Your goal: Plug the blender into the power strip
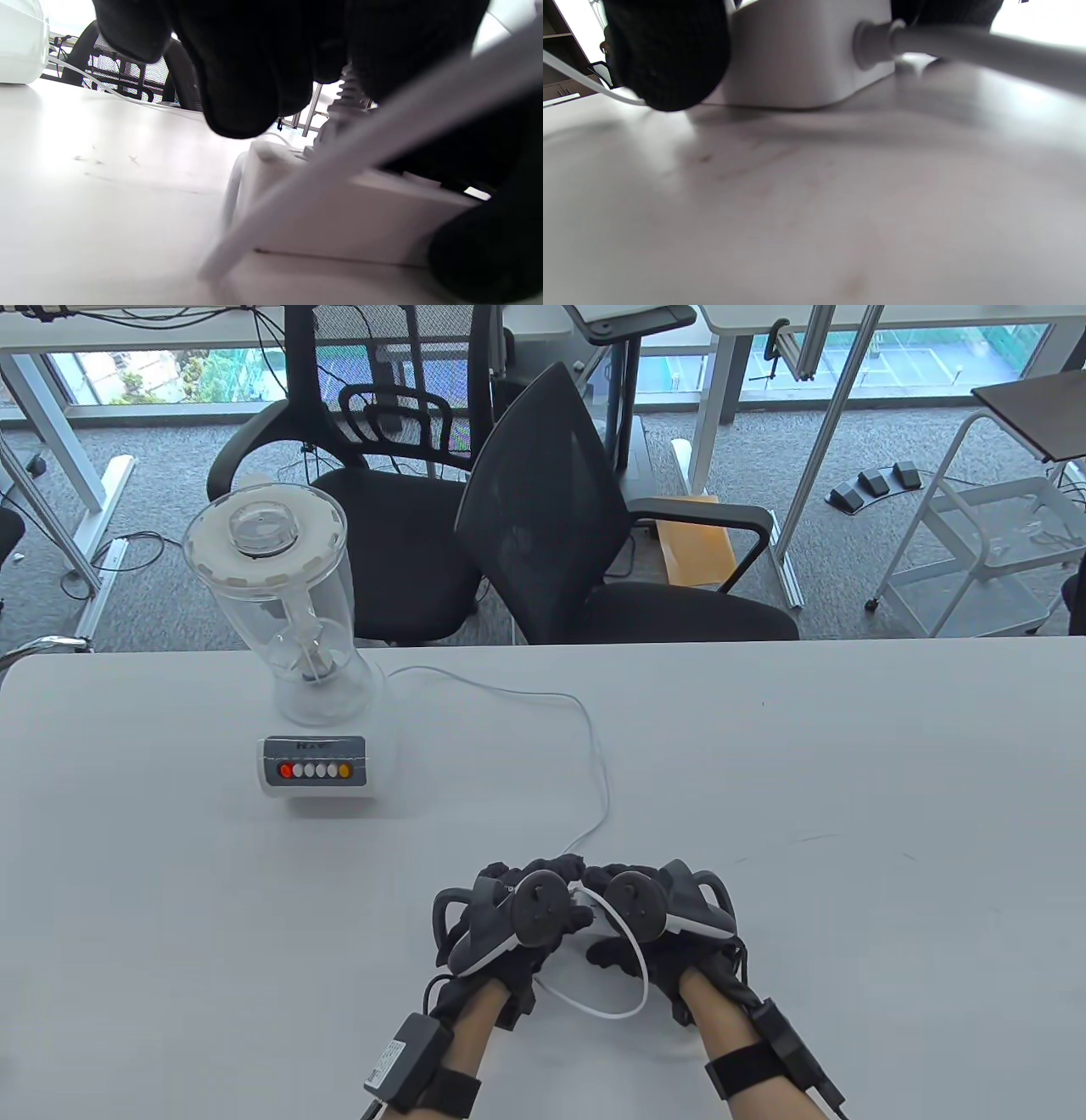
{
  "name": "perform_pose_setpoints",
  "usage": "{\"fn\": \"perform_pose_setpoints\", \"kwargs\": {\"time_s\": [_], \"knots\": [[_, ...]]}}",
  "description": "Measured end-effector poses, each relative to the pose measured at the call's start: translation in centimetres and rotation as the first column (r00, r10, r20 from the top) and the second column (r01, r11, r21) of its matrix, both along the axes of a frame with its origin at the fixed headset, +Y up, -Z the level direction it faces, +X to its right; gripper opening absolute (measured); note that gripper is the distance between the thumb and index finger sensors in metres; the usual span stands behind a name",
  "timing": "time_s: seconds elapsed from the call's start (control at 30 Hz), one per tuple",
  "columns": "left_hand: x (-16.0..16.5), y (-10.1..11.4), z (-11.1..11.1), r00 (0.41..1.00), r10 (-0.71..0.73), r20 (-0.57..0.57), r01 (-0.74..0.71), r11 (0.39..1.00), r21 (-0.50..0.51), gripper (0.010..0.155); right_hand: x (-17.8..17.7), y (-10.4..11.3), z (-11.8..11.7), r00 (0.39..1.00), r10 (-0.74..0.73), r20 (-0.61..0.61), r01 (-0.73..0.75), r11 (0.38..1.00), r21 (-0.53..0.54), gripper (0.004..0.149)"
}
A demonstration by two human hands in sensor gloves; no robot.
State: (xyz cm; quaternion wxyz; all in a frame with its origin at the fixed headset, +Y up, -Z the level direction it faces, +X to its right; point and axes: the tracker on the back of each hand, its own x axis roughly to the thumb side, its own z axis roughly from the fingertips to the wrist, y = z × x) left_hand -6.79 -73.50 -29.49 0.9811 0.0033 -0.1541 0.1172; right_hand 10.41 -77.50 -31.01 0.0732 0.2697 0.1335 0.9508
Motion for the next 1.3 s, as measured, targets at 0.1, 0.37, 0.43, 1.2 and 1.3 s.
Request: {"fn": "perform_pose_setpoints", "kwargs": {"time_s": [0.1, 0.37, 0.43, 1.2, 1.3], "knots": [[-0.9, 0.6, 0.3, 1.000, -0.001, -0.013, 0.002, 1.000, 0.017, 0.076, 0.8, 0.6, 0.2, 0.998, 0.057, -0.002, -0.057, 0.998, -0.013, 0.098], [-5.0, 1.4, 2.6, 0.992, -0.090, -0.084, 0.094, 0.994, 0.049, 0.087, 4.7, 4.3, 1.2, 0.990, 0.122, 0.073, -0.126, 0.991, 0.042, 0.100], [-5.8, 1.5, 3.2, 0.993, -0.066, -0.095, 0.071, 0.996, 0.049, 0.089, 5.5, 5.3, 1.5, 0.991, 0.089, 0.098, -0.096, 0.993, 0.069, 0.100], [-7.8, 2.4, 6.3, 0.990, -0.045, -0.135, 0.064, 0.988, 0.141, 0.096, 11.1, 6.7, 8.0, 0.963, -0.153, 0.224, 0.053, 0.916, 0.399, 0.102], [-7.3, 2.4, 6.1, 0.990, -0.061, -0.124, 0.079, 0.987, 0.142, 0.096, 11.0, 6.3, 7.7, 0.965, -0.136, 0.223, 0.038, 0.918, 0.395, 0.102]]}}
